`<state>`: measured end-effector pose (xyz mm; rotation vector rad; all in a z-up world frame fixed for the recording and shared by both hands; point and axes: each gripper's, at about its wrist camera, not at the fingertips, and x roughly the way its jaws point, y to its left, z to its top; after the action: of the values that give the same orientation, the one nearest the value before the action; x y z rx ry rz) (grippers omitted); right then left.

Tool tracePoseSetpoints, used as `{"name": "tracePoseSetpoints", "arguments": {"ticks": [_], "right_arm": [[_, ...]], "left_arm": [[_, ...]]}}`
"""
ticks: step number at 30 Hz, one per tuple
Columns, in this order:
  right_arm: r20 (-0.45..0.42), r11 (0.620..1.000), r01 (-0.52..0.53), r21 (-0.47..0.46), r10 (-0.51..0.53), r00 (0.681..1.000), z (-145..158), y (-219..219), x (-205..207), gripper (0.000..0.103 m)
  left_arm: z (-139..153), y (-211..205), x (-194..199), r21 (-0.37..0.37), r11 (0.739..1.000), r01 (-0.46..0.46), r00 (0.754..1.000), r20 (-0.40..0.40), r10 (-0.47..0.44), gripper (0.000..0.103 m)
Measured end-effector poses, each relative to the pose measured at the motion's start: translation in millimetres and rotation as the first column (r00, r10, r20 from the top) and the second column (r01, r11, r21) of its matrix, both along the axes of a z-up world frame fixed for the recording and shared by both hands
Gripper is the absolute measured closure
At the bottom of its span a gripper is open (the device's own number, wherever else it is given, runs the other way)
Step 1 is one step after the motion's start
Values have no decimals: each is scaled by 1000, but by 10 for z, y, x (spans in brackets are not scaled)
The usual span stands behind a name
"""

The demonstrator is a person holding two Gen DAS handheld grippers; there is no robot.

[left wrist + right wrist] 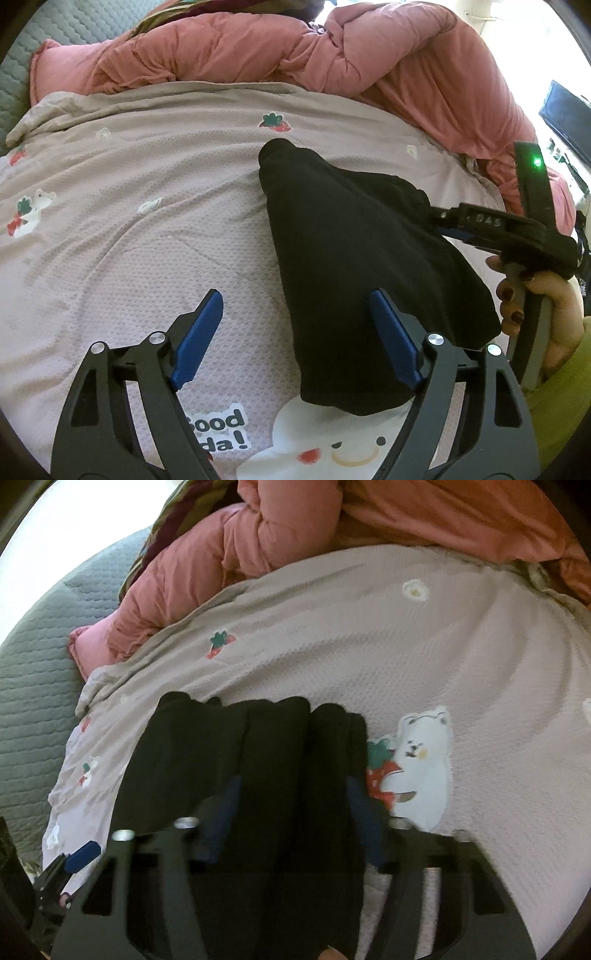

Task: Fold small clothes

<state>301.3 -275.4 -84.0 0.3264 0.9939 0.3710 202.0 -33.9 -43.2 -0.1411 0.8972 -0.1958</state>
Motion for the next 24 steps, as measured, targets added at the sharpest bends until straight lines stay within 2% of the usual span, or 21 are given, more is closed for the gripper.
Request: {"name": "tracePoseSetpoints", "arguments": {"ticks": [2,3,4,7,9,12,16,18,24], "right_arm": [[16,999,-16,-30,17,1000,-6,56,-5,74],[33,999,-23,-48,24,999,-6,78,-15,83],[49,999,-27,-45,29,998,5,76,-34,87],[118,998,-28,-54,35,992,141,19,-158,90],[170,999,-13,-53,22,985,266,-55,-259,90],[179,998,3,-57,7,984,298,-146,-308,91],[108,992,-6,-122,19,994,8,-68,-221,88],[109,993,2,-116,11,994,-58,-70,-237,86],[166,988,29,-152,-3,986,129,-53,-467,76]], "left_arm": [[-8,12,5,-4,1000,-3,1000,-2,3,27],[-14,17,6,-8,1000,-4,1000,-2,4,27],[-15,21,-4,-11,1000,-7,1000,-3,7,27],[6,-4,-18,-7,1000,-6,1000,-1,6,27],[21,-30,-27,-11,1000,8,1000,1,-8,27],[-1,-97,-20,-14,999,30,1000,-9,-30,27],[-57,-134,-3,-18,1000,23,999,-25,-24,27],[-54,-144,-6,-14,1000,25,999,-26,-26,27],[-50,-144,-19,-2,1000,26,999,-22,-26,27]]}}
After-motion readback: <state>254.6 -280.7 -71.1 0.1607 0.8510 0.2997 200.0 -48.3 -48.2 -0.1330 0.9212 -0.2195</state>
